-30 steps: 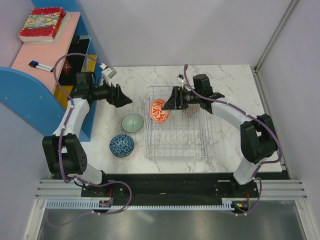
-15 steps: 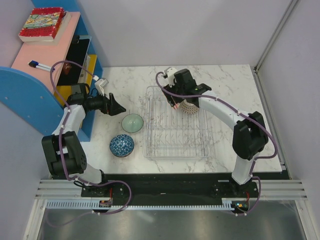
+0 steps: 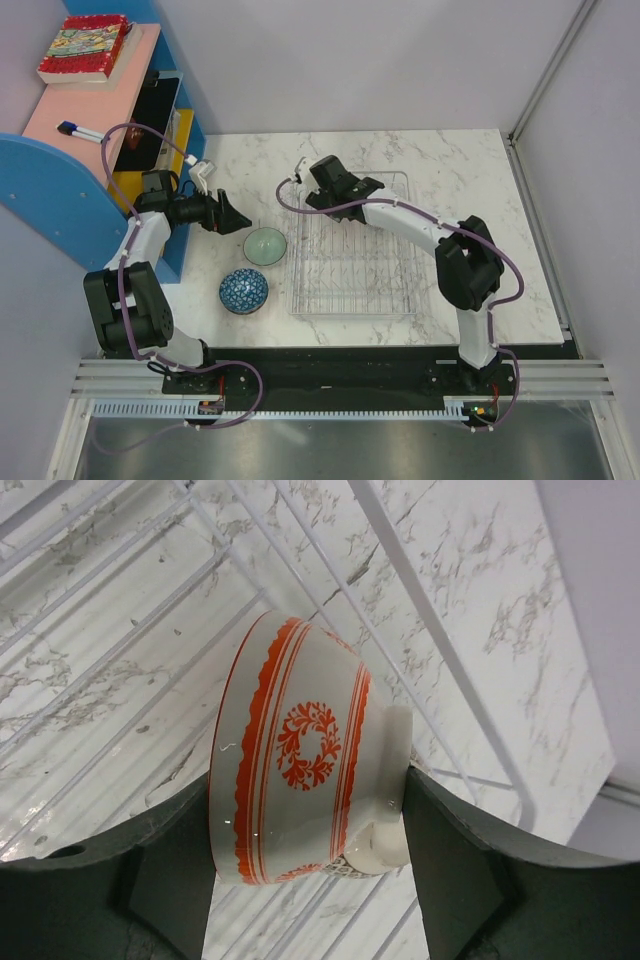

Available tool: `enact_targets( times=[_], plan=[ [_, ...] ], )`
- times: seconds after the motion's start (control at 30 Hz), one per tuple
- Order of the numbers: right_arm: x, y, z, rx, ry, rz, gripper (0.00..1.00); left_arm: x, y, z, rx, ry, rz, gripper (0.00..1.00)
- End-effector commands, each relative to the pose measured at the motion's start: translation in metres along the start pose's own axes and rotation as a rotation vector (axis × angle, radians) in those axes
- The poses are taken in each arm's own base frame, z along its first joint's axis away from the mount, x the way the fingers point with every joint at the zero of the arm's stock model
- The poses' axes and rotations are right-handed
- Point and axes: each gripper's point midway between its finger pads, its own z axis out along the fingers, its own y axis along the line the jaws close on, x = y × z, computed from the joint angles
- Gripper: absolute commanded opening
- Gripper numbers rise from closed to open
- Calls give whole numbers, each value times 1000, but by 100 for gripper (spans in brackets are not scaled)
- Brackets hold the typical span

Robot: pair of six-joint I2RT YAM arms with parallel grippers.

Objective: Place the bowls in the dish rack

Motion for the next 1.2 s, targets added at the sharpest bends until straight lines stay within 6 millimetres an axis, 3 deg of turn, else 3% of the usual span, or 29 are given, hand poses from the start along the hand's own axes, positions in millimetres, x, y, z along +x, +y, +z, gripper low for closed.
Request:
enact_targets(
  times=[0.0,0.43,0.77,0.9,1.03,1.07,1.17],
  plan=[
    [-38,-17,-10,115,-64,-119,0,-4,1,-2,16,-28,28,97],
    [-40,29,19,136,-43,-411,0,-1,5,-1,11,-27,14,97],
    [-50,46,33,161,-47,-543,0,0,7,0,16,-27,14,97],
    [-44,54,33,143,-42,-566,1,-1,6,0,17,-30,18,97],
    [-32,59,32,116,-34,-567,22,0,6,0,21,-30,15,97],
    [-31,60,29,108,-40,-569,39,0,7,0,20,-28,14,97],
    [-20,66,28,79,-30,-569,45,-1,6,0,20,-31,15,97]
  ],
)
